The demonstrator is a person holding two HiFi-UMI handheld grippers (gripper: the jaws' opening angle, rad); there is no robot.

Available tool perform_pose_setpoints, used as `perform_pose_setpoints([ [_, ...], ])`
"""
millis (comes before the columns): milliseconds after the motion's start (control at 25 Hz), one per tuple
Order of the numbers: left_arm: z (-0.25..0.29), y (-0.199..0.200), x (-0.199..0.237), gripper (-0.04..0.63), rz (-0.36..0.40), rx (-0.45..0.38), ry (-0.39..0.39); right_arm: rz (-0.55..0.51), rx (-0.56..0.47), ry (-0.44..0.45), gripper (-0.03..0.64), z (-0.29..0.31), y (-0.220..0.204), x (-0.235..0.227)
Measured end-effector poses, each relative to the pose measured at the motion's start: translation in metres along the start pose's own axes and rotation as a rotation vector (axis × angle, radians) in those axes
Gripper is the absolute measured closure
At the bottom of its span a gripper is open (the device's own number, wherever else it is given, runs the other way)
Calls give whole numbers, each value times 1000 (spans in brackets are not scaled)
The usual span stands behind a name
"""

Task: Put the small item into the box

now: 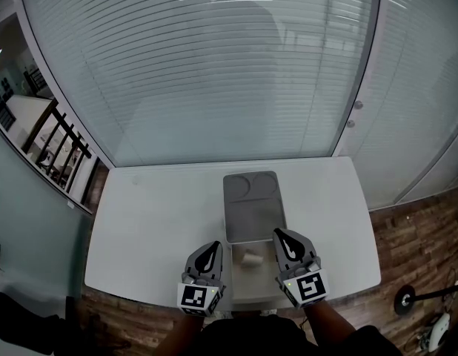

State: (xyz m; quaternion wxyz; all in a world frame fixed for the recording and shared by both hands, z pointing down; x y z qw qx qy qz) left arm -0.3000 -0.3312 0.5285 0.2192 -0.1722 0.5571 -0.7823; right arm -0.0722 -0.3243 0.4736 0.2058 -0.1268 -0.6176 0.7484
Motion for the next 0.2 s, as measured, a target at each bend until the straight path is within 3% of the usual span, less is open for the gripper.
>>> perform_pose_setpoints([
  [200,-2,-2,-1,582,-13,23,8,0,10,2,612,-2,3,2],
])
Point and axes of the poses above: the fingertips, and each gripper's own axes: z forward along the fingers, x to its left, y out of its top, the point moved 8 cm from there along -z, backward along the fingers, and after that the axes turned 14 degrees about x, right-handed, at the moved point
